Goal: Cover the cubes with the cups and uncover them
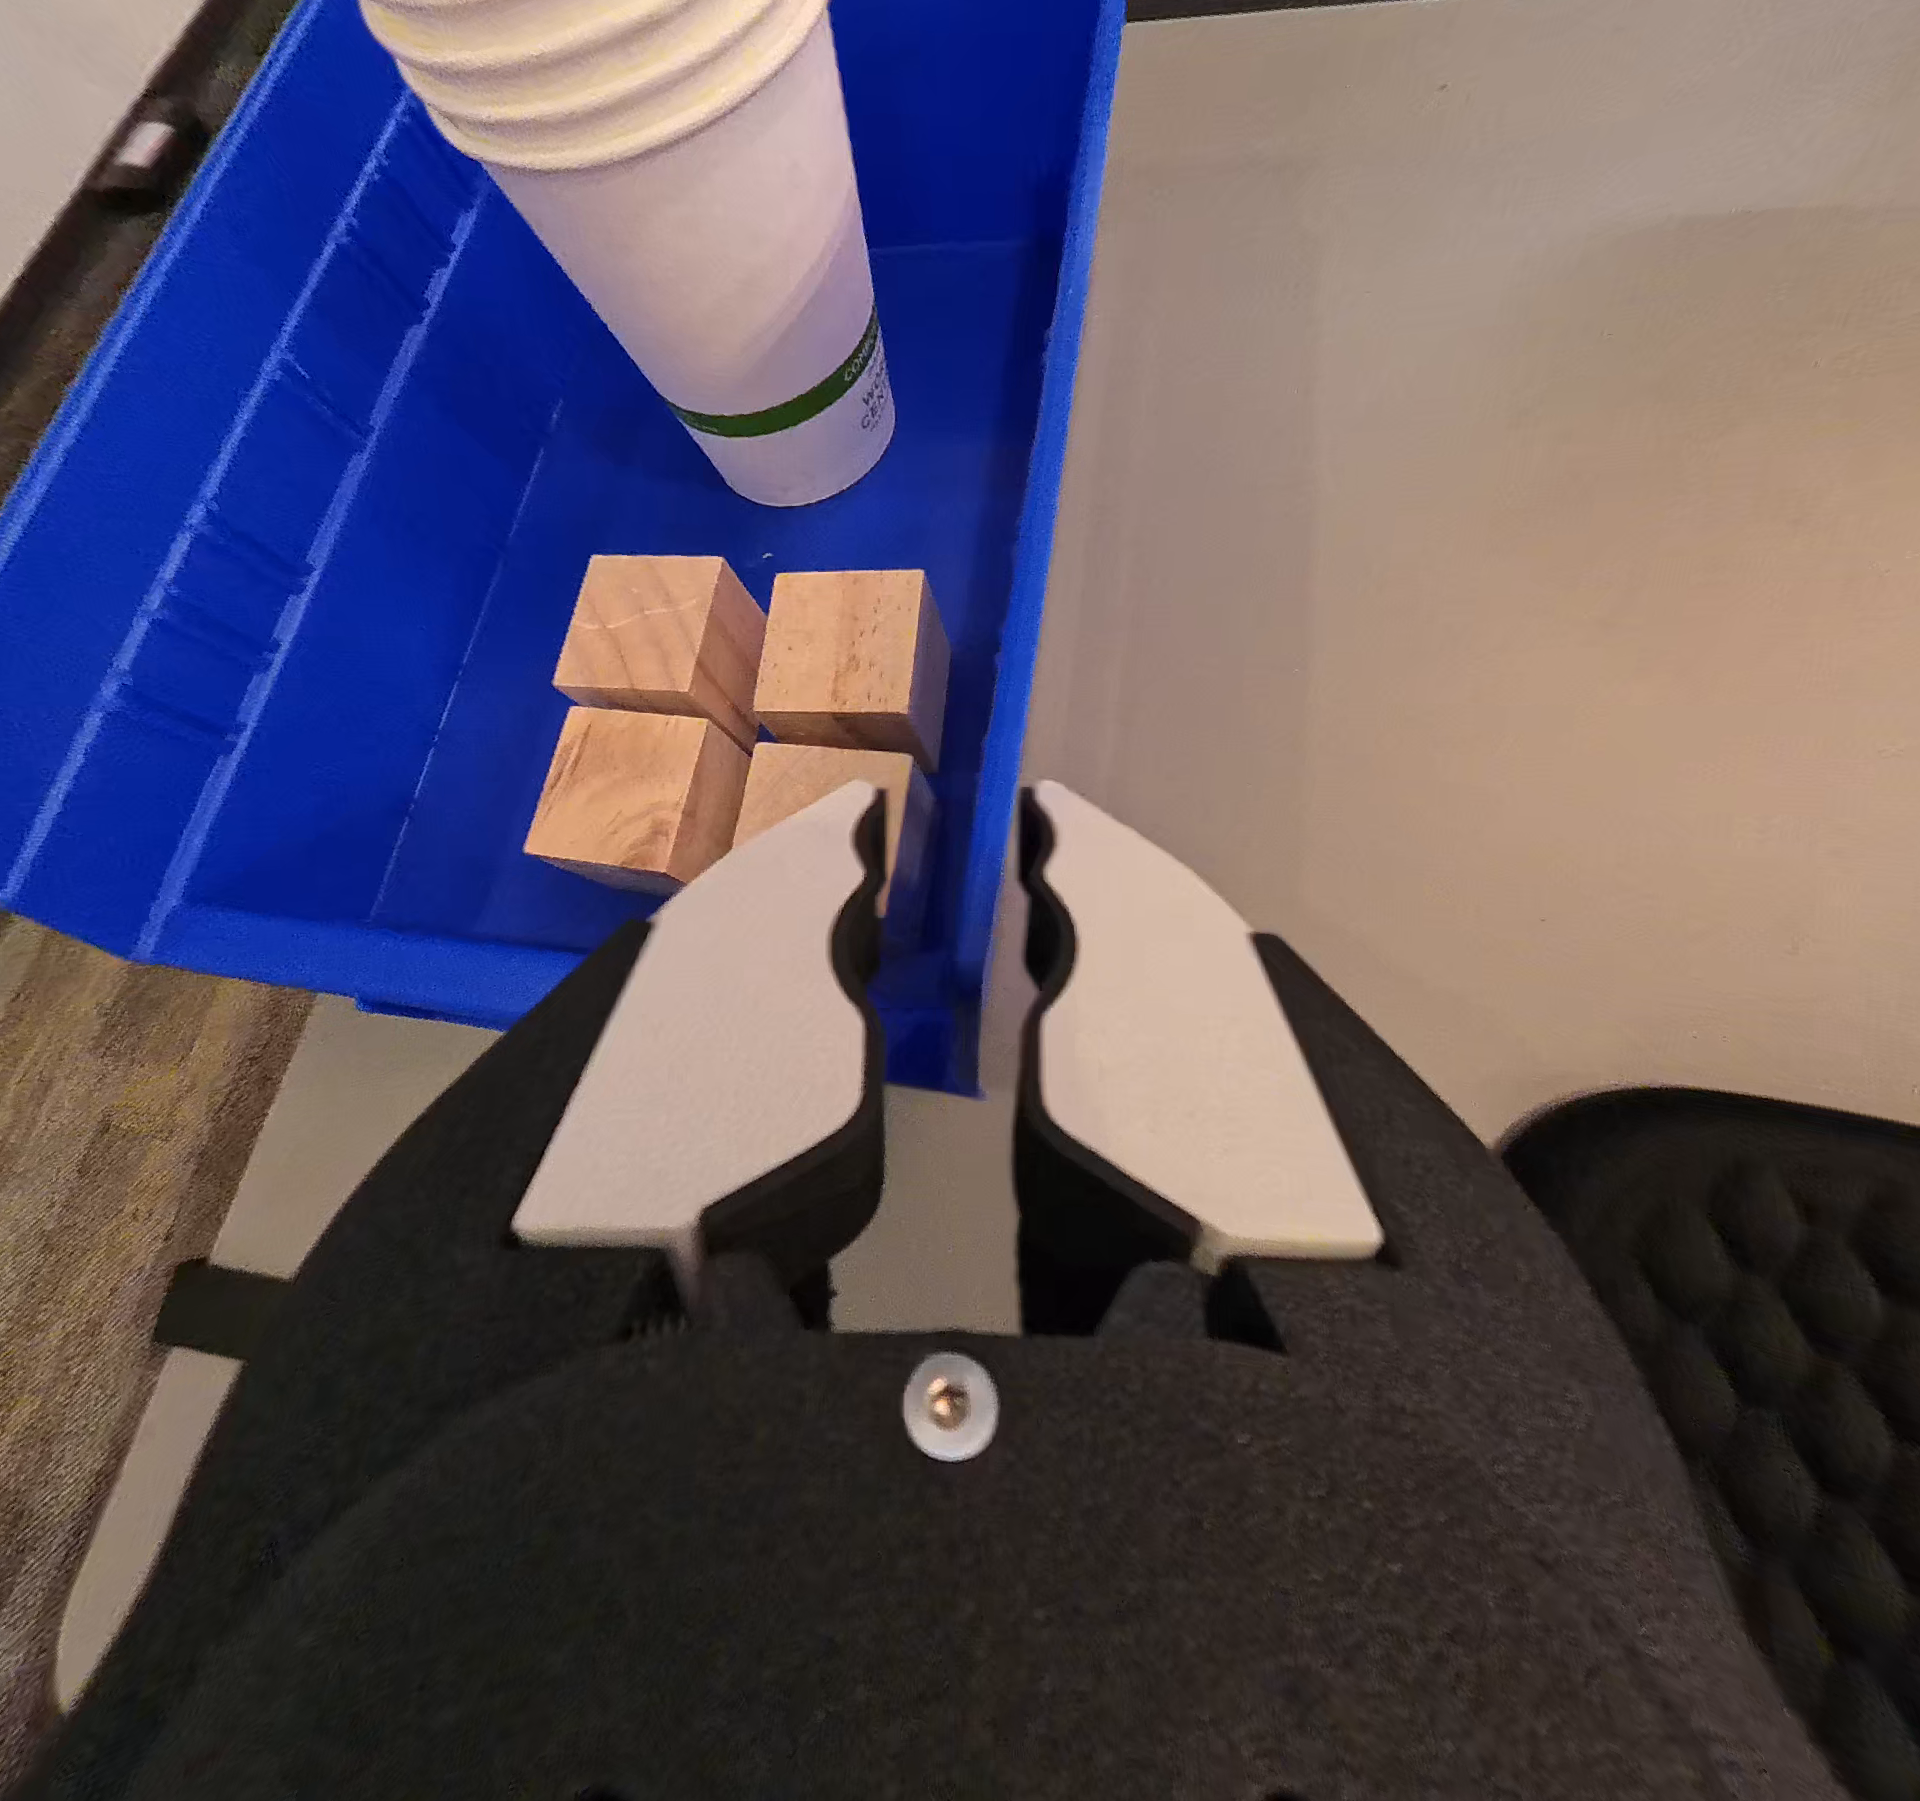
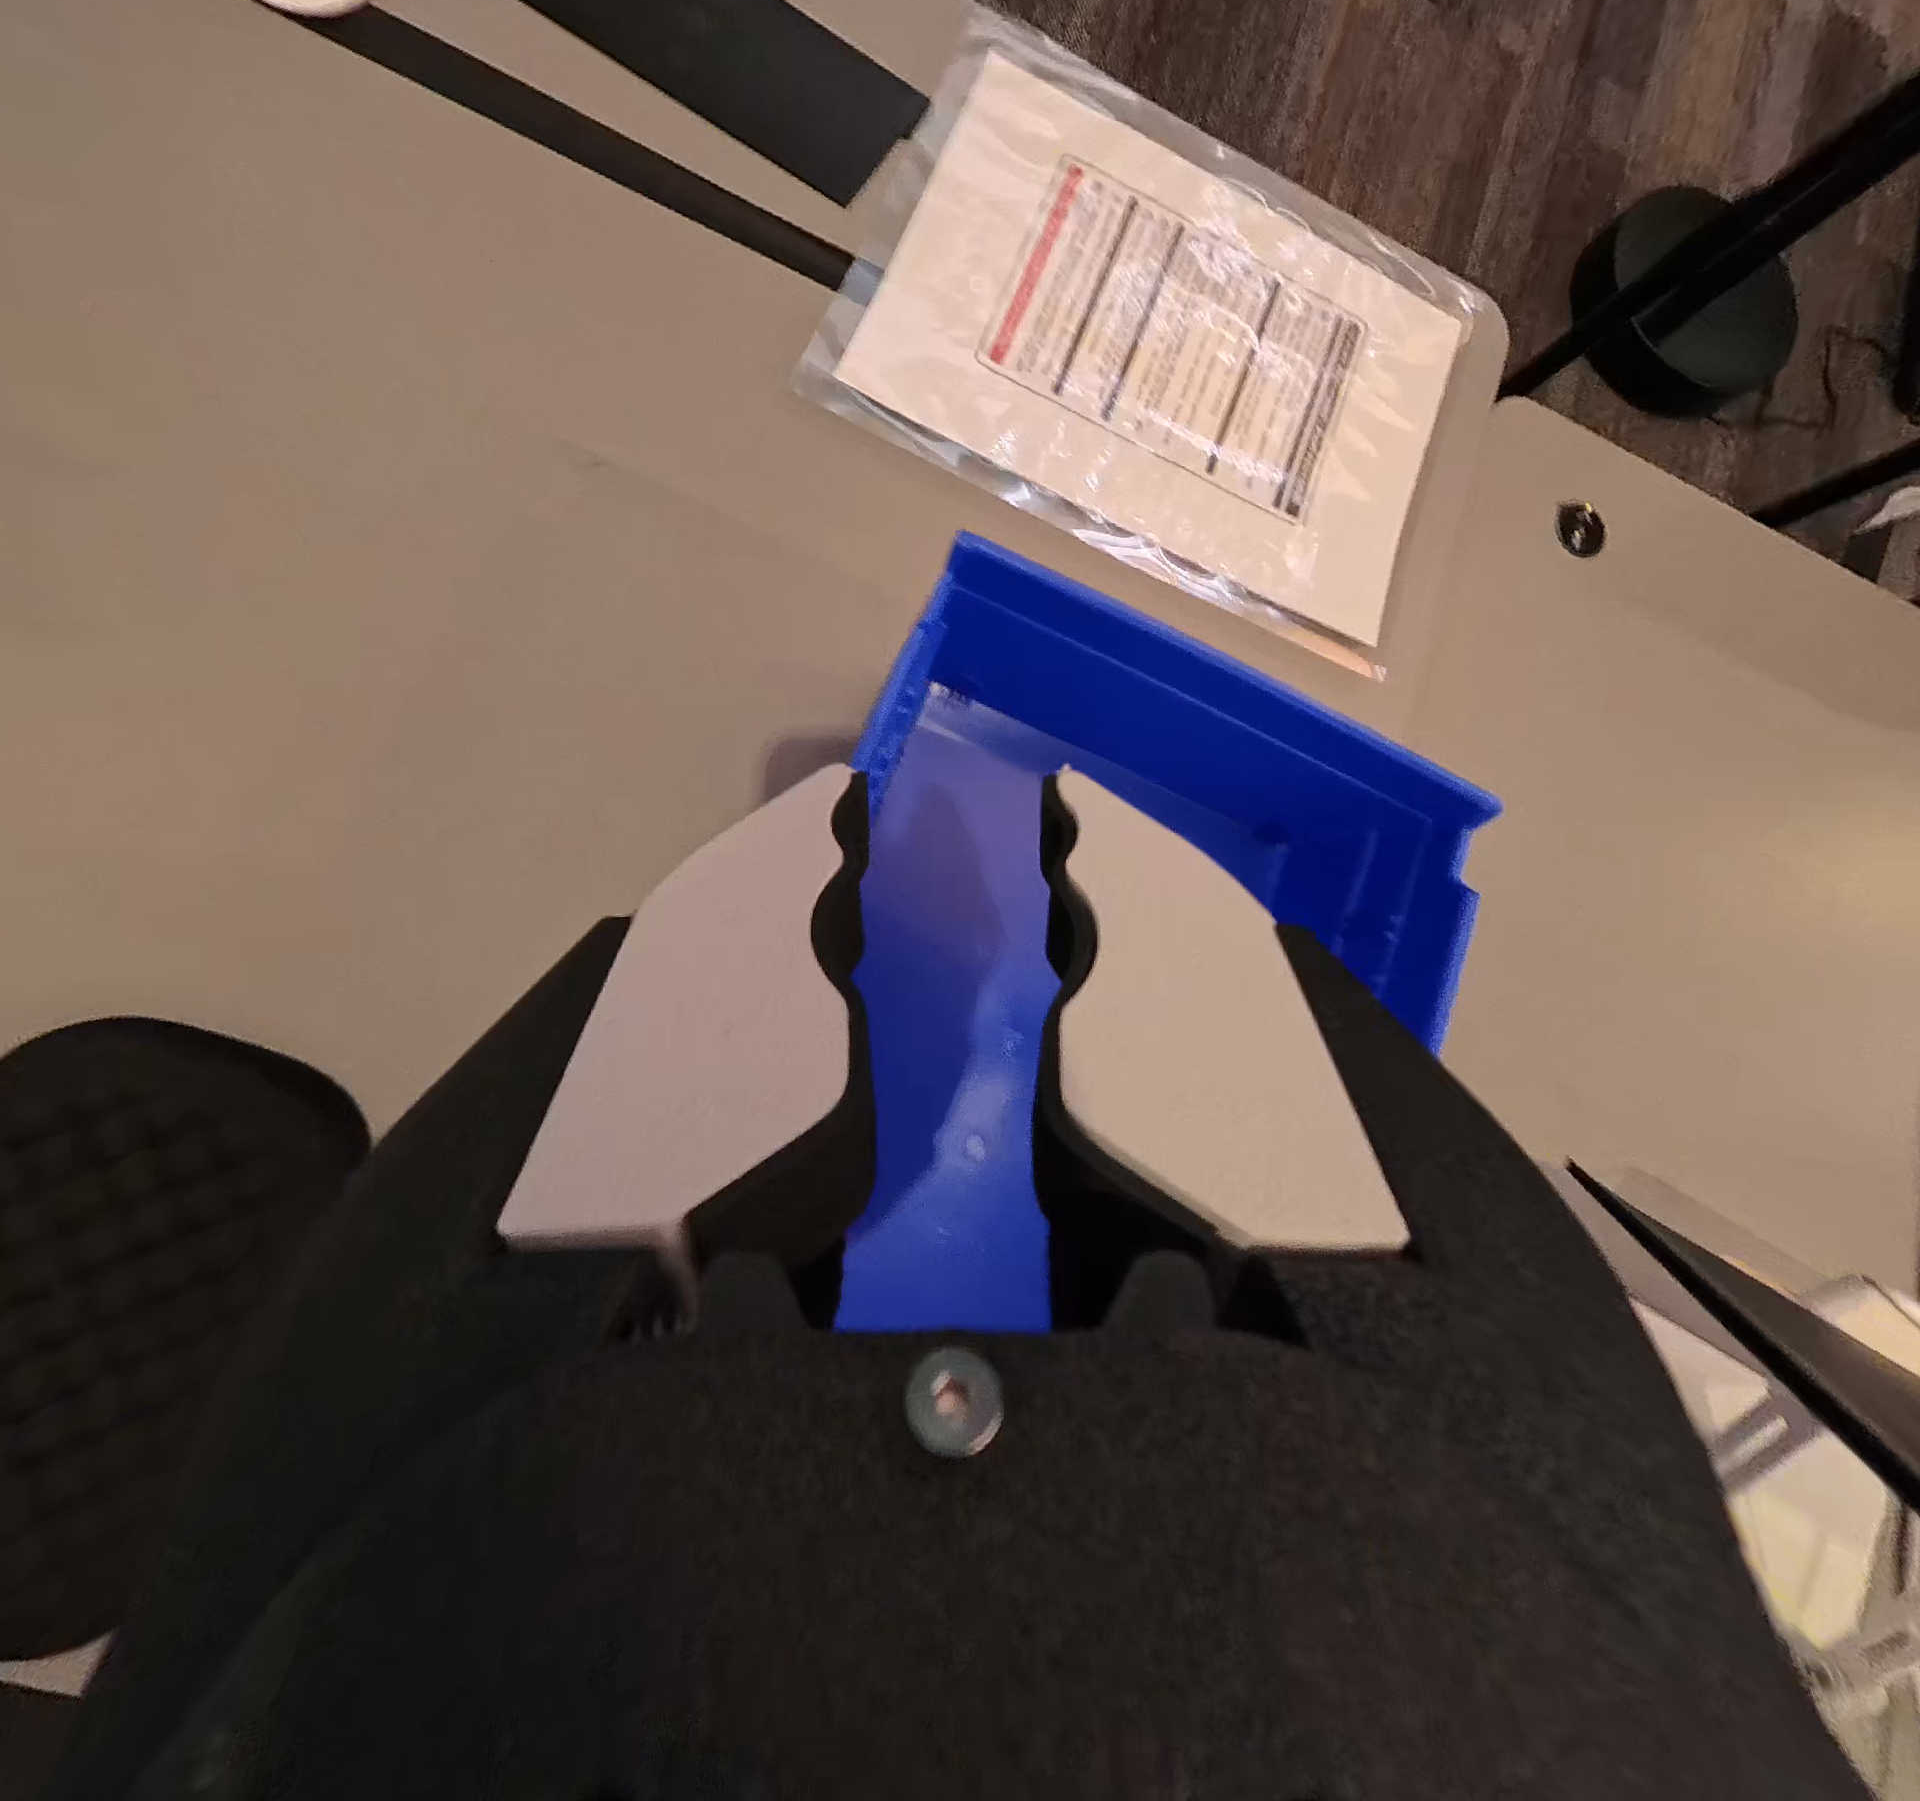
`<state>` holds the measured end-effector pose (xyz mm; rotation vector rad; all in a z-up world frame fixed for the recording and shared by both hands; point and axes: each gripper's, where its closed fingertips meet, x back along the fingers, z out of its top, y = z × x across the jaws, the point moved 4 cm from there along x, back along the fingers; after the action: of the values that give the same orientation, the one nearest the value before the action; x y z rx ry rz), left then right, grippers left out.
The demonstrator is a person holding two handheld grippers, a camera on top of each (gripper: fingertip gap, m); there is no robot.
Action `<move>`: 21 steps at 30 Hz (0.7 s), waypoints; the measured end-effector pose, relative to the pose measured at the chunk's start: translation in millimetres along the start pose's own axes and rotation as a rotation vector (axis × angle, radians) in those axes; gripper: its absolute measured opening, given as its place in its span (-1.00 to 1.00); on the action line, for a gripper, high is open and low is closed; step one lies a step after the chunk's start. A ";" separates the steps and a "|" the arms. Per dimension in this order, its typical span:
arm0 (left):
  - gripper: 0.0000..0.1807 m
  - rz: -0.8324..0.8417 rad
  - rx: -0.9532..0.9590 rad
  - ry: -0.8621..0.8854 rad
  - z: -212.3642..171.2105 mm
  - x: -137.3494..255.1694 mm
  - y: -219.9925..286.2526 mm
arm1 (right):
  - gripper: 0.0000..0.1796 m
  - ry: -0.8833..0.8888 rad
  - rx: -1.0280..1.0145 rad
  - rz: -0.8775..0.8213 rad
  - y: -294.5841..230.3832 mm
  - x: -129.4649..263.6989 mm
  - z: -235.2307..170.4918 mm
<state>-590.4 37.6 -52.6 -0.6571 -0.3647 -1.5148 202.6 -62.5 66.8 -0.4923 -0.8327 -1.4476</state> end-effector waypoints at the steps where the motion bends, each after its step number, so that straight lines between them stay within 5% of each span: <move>1: -0.62 -0.021 0.006 0.016 1.5 5.9 -1.0 | -0.66 0.036 0.011 0.013 -5.9 1.4 4.5; 5: -0.43 -0.101 0.073 0.087 5.6 37.7 -25.7 | -0.70 0.255 0.047 0.136 -44.7 14.0 28.2; 11: -0.44 -0.237 0.160 0.147 16.6 59.8 -67.0 | -0.69 0.419 0.021 0.386 -104.7 11.2 52.3; 14: -0.42 -0.217 0.180 0.141 29.7 43.2 -96.6 | -0.69 0.508 0.008 0.446 -125.4 5.6 64.8; 21: -0.41 -0.328 0.153 -0.179 35.2 -29.3 -105.8 | -0.65 0.649 -0.095 0.625 -157.5 7.6 91.2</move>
<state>-689.6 89.3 -24.9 -0.6341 -0.7474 -1.7215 30.2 -15.1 101.4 -0.2819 -0.0680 -0.9633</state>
